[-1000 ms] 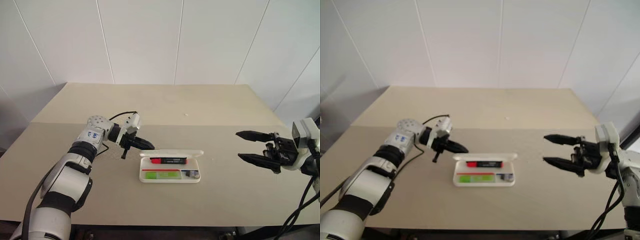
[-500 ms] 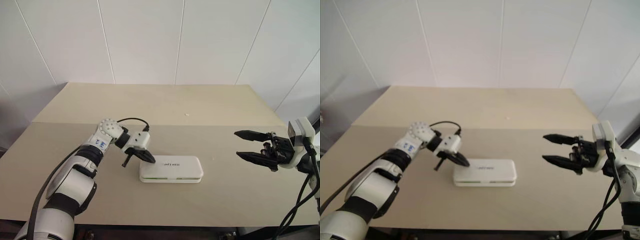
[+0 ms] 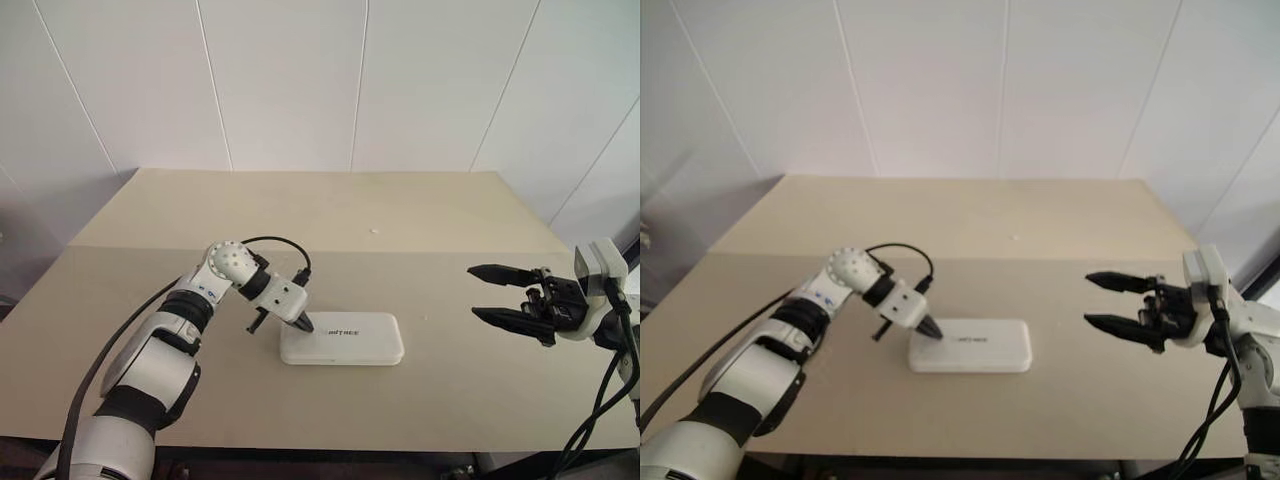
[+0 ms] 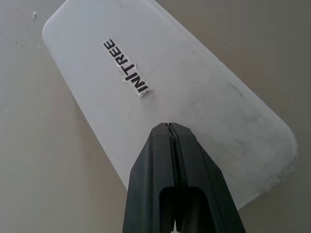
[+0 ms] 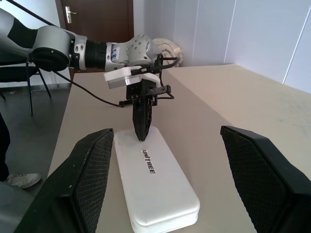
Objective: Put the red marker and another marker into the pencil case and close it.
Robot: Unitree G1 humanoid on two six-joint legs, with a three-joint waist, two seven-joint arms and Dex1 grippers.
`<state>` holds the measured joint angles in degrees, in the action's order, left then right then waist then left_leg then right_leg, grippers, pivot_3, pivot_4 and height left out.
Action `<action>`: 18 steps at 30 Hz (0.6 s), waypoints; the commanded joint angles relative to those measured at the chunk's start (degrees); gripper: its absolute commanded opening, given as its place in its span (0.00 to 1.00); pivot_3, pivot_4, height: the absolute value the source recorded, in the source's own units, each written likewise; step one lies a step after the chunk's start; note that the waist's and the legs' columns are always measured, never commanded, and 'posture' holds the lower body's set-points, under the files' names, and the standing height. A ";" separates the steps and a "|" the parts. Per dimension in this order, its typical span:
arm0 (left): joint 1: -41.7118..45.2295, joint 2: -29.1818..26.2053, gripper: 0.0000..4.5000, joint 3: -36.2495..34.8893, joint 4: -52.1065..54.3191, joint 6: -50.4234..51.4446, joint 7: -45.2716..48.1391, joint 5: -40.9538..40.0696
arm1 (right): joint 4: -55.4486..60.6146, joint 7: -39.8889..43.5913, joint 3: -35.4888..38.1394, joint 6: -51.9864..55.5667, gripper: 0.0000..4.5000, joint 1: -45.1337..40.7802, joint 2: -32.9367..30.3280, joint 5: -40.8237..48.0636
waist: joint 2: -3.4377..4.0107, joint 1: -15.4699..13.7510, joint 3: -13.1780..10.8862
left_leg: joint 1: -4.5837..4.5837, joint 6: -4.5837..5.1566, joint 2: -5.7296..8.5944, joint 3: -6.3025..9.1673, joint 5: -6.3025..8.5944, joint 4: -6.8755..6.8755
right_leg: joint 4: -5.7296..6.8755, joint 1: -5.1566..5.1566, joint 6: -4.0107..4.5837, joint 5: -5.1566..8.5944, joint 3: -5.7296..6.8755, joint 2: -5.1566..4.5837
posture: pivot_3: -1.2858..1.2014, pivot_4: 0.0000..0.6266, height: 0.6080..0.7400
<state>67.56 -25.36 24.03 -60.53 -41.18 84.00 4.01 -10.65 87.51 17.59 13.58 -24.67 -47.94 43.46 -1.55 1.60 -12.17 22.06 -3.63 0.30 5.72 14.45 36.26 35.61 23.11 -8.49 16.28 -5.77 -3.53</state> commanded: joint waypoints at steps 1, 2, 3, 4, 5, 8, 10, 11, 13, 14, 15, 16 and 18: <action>-1.62 1.53 0.00 -2.34 -0.94 2.50 2.45 -1.88 | 1.89 3.62 1.48 -0.34 1.00 0.29 -1.30 0.96 | 0.00 0.02 0.00 | 0.01 0.00 0.00 0.00 0.00 0.02 | 0.00 0.00 -0.01 0.00 0.00 0.00 | 0.52 0.24 1.00; -1.67 1.95 0.00 -4.66 -0.59 4.40 3.31 -4.27 | 2.04 3.65 1.56 -0.31 1.00 0.41 -1.34 1.06 | 0.00 0.04 -0.01 | 0.03 0.00 0.01 0.00 0.00 0.02 | -0.01 0.00 -0.02 -0.01 0.00 -0.01 | 0.52 0.24 1.00; -1.76 2.22 0.00 -6.76 -0.19 6.45 3.93 -6.42 | 2.18 3.66 1.63 -0.28 1.00 0.53 -1.38 1.15 | 0.00 0.04 -0.01 | 0.05 0.00 0.00 0.01 0.00 0.02 | -0.01 0.01 -0.03 -0.02 0.00 -0.01 | 0.52 0.24 1.00; -1.94 2.38 0.00 -8.69 0.39 8.34 4.36 -8.32 | 2.28 3.65 1.69 -0.26 1.00 0.61 -1.41 1.20 | 0.01 0.03 -0.01 | 0.06 0.00 0.01 0.01 0.00 0.01 | -0.01 0.02 -0.03 -0.02 0.00 0.00 | 0.52 0.24 1.00; -2.31 2.38 0.00 -10.96 1.23 10.52 4.21 -10.49 | 2.36 3.61 1.79 -0.23 1.00 0.73 -1.44 1.25 | 0.00 0.04 -0.02 | 0.10 0.00 0.00 0.04 0.00 -0.01 | 0.02 0.09 -0.04 -0.02 0.00 0.00 | 0.52 0.24 1.00; -4.56 1.81 0.00 -16.77 5.43 15.12 4.86 -16.81 | 2.51 3.47 1.91 -0.20 1.00 1.10 -1.48 1.16 | 0.00 0.23 -0.02 | 0.29 0.00 -0.01 0.04 0.00 -0.07 | 0.14 0.40 -0.04 -0.02 0.00 0.00 | 0.52 0.24 1.00; -6.48 1.12 0.00 -19.62 8.90 17.94 4.92 -19.83 | 2.35 3.42 1.87 -0.18 1.00 1.11 -1.54 1.08 | 0.01 0.26 -0.03 | 0.28 0.00 -0.03 0.04 0.00 -0.14 | 0.17 0.46 -0.01 0.00 0.00 0.01 | 0.52 0.24 1.00; -7.65 0.74 0.00 -21.31 10.92 19.28 5.14 -21.86 | 2.14 3.38 1.76 -0.19 1.00 0.91 -1.55 0.98 | 0.02 0.27 -0.03 | 0.27 0.00 -0.04 0.03 0.00 -0.15 | 0.18 0.47 0.00 0.01 0.00 0.01 | 0.52 0.24 1.00; -10.39 -0.52 0.00 -23.95 15.06 21.88 4.43 -24.68 | 2.03 3.17 1.46 -0.14 1.00 0.55 -1.47 0.82 | 0.02 0.23 -0.03 | 0.26 0.00 -0.04 0.03 0.00 -0.14 | 0.20 0.46 0.00 0.01 0.00 0.01 | 0.52 0.24 1.00; -11.62 -0.97 0.00 -24.84 16.74 22.61 4.04 -25.50 | 1.72 3.19 1.31 -0.13 1.00 0.24 -1.48 0.72 | 0.02 0.23 -0.03 | 0.26 0.00 -0.05 0.03 0.00 -0.11 | 0.21 0.46 0.00 0.01 0.00 0.01 | 0.52 0.24 1.00; -13.14 -1.68 0.00 -25.79 18.51 23.74 3.66 -26.40 | 1.62 3.12 1.14 -0.06 1.00 0.01 -1.47 0.64 | 0.02 0.21 -0.03 | 0.24 0.00 -0.04 0.02 0.00 -0.11 | 0.22 0.44 0.00 0.01 0.00 0.00 | 0.52 0.24 1.00; -14.71 -2.31 0.00 -26.69 20.23 24.47 3.35 -27.15 | 1.41 3.19 1.02 -0.02 1.00 -0.21 -1.52 0.57 | 0.02 0.23 -0.03 | 0.23 0.00 -0.04 0.02 0.00 -0.09 | 0.23 0.43 0.00 0.01 0.00 0.00 | 0.52 0.24 1.00; -19.41 -4.86 0.09 -28.93 24.01 25.80 4.53 -29.35 | 0.88 3.41 0.83 0.00 1.00 -0.67 -1.64 0.38 | 0.02 0.28 -0.03 | 0.20 -0.01 -0.04 0.02 -0.01 -0.07 | 0.25 0.41 0.00 0.01 0.00 0.00 | 0.52 0.24 1.00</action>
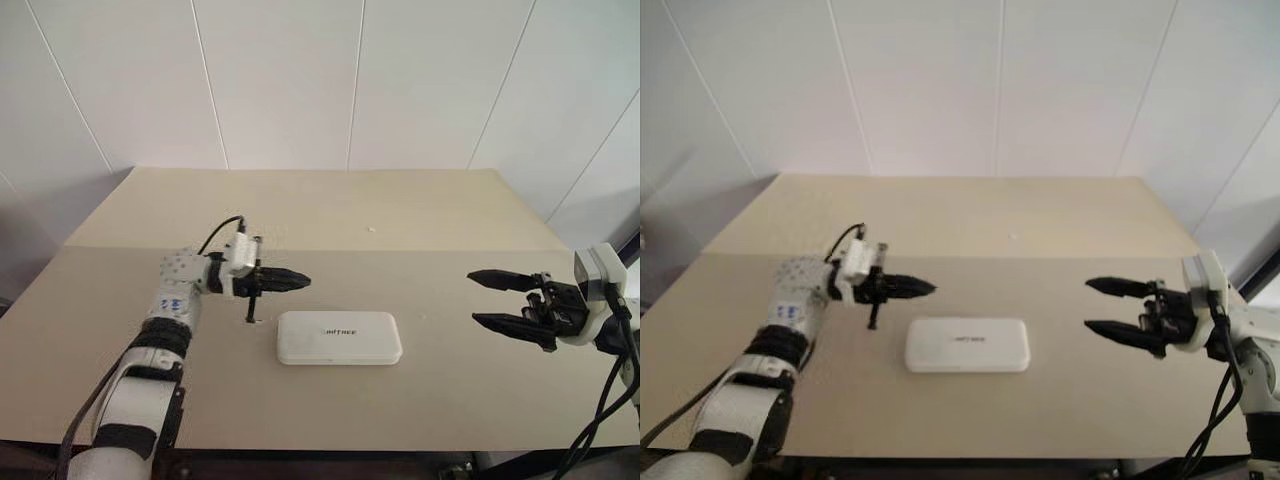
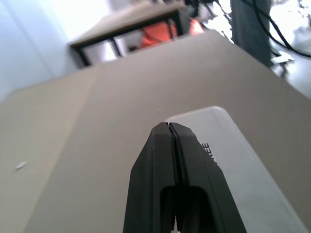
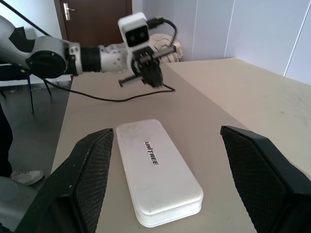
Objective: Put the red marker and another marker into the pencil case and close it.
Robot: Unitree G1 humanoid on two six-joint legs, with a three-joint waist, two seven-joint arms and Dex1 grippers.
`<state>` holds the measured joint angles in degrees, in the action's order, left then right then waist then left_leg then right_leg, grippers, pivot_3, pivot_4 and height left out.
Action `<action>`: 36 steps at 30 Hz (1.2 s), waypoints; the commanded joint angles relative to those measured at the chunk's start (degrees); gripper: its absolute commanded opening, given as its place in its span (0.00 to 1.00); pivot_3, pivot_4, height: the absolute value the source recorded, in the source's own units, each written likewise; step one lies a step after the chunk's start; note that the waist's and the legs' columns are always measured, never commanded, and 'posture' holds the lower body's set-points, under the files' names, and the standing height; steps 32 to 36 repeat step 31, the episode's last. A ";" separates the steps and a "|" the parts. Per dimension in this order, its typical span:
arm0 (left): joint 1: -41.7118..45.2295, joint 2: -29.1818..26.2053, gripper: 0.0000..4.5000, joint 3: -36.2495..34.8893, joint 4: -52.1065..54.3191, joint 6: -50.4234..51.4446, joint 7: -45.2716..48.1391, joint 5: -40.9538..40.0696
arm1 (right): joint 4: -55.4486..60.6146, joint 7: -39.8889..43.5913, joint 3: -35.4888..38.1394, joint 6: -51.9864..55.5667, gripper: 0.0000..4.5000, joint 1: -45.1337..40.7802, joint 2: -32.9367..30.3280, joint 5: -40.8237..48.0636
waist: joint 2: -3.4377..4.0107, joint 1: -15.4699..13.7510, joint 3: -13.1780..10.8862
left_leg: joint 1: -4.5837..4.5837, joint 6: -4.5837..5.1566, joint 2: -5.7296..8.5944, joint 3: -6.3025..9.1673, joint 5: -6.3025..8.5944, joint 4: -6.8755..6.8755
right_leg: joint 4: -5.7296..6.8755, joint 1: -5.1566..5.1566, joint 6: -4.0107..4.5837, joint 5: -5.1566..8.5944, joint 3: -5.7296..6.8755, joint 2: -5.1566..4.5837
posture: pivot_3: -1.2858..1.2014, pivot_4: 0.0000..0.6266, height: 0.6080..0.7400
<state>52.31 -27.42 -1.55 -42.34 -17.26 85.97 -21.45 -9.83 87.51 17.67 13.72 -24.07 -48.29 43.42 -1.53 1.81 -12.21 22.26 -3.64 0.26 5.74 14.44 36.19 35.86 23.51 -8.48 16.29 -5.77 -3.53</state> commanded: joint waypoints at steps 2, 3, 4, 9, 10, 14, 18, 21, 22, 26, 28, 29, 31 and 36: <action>-8.28 -5.56 0.19 -4.15 8.95 3.06 3.96 -4.81 | -0.84 3.87 0.52 -0.21 1.00 -1.90 -1.50 0.17 | 0.00 0.10 0.00 | -0.05 0.00 -0.03 -0.02 0.00 -0.02 | 0.00 -0.01 0.02 0.00 -0.01 0.01 | 0.52 0.24 1.00; -9.80 -6.79 0.26 -4.38 9.83 3.37 4.10 -4.82 | -1.28 4.10 0.33 -0.24 1.00 -2.27 -1.64 0.05 | 0.01 0.12 0.00 | -0.04 0.00 -0.03 -0.01 0.00 -0.02 | 0.00 0.00 0.02 0.00 -0.01 0.01 | 0.52 0.24 1.00; -11.26 -7.86 0.33 -4.82 10.65 3.53 4.20 -5.22 | -1.68 4.19 0.08 -0.22 1.00 -2.77 -1.72 -0.07 | 0.01 0.13 0.00 | -0.05 0.00 -0.03 -0.01 0.00 -0.02 | 0.00 0.00 0.03 0.00 -0.01 0.01 | 0.52 0.24 1.00; -15.22 -10.55 0.68 -5.90 14.24 5.13 4.20 -7.28 | -3.59 4.81 -0.78 -0.45 1.00 -4.59 -1.84 -0.55 | 0.02 -0.34 -0.01 | -0.04 -0.01 -0.02 0.00 0.00 0.01 | -0.02 -0.04 0.05 0.00 0.01 -0.02 | 0.52 0.24 1.00; -15.64 -10.82 0.75 -5.92 14.83 5.50 4.18 -7.55 | -3.95 4.92 -0.94 -0.57 1.00 -4.77 -1.95 -0.55 | 0.02 -0.36 -0.01 | -0.04 -0.01 0.01 -0.01 0.00 0.01 | -0.03 -0.05 0.05 0.00 0.01 -0.05 | 0.52 0.24 1.00; -17.36 -12.80 0.99 -6.62 15.07 6.60 5.67 -8.52 | -4.30 4.99 -1.68 -0.37 1.00 -5.66 -1.93 -0.57 | 0.02 -0.13 -0.01 | -0.04 -0.02 0.00 -0.02 0.00 -0.06 | -0.12 -0.06 0.05 0.00 0.02 -0.04 | 0.52 0.24 1.00; -17.53 -14.57 0.99 -6.95 13.31 6.83 6.47 -8.73 | -3.91 4.99 -2.45 -0.09 1.00 -5.34 -2.35 0.23 | 0.03 0.24 -0.01 | -0.06 -0.02 -0.04 -0.03 0.00 -0.13 | -0.10 -0.01 0.08 0.02 0.02 -0.01 | 0.52 0.24 1.00; -18.60 -16.19 0.99 -7.07 14.39 8.44 6.52 -10.16 | -3.75 4.99 -2.66 -0.24 1.00 -4.82 -2.57 0.58 | 0.03 0.24 -0.01 | -0.06 -0.02 -0.04 -0.03 0.00 -0.11 | -0.07 -0.01 0.09 0.02 0.02 -0.01 | 0.52 0.24 1.00; -18.87 -16.57 0.99 -7.03 14.74 8.86 6.53 -10.52 | -3.77 4.99 -2.70 -0.29 1.00 -4.79 -2.60 0.64 | 0.03 0.24 -0.02 | -0.06 -0.02 -0.04 -0.04 0.00 -0.10 | -0.07 -0.02 0.09 0.02 0.01 -0.02 | 0.52 0.24 1.00; -19.71 -18.26 0.99 -6.63 15.55 9.86 6.53 -11.62 | -3.95 4.99 -2.86 -0.68 1.00 -5.18 -1.74 0.51 | 0.04 0.14 -0.02 | -0.06 -0.02 -0.04 -0.03 0.00 -0.11 | -0.08 -0.01 0.10 0.02 0.02 -0.02 | 0.52 0.24 1.00; -19.79 -18.44 0.99 -6.67 16.10 10.36 6.53 -12.06 | -3.91 4.98 -3.07 -0.95 1.00 -5.39 -0.73 0.32 | 0.04 0.08 -0.02 | -0.05 -0.02 -0.04 -0.04 0.00 -0.11 | -0.08 -0.02 0.10 0.03 0.02 -0.02 | 0.52 0.24 1.00; -19.87 -18.52 0.99 -6.73 16.56 10.75 6.53 -12.31 | -3.74 4.85 -3.18 -1.04 1.00 -5.39 -0.32 0.24 | 0.04 0.06 -0.02 | -0.05 -0.02 -0.04 -0.04 0.00 -0.11 | -0.09 -0.02 0.10 0.03 0.02 -0.02 | 0.52 0.24 1.00; -19.97 -18.62 0.99 -6.80 17.36 11.49 6.53 -12.61 | -3.40 4.61 -3.38 -1.28 1.00 -5.32 0.57 0.17 | 0.04 0.06 -0.02 | -0.05 -0.02 -0.04 -0.04 0.01 -0.11 | -0.10 -0.02 0.10 0.03 0.02 -0.02 | 0.52 0.24 1.00; -19.97 -18.62 0.99 -6.80 17.36 11.49 6.53 -12.61 | -3.40 4.61 -3.38 -1.28 1.00 -5.32 0.57 0.17 | 0.04 0.06 -0.02 | -0.05 -0.02 -0.04 -0.04 0.01 -0.11 | -0.10 -0.02 0.10 0.03 0.02 -0.02 | 0.52 0.24 1.00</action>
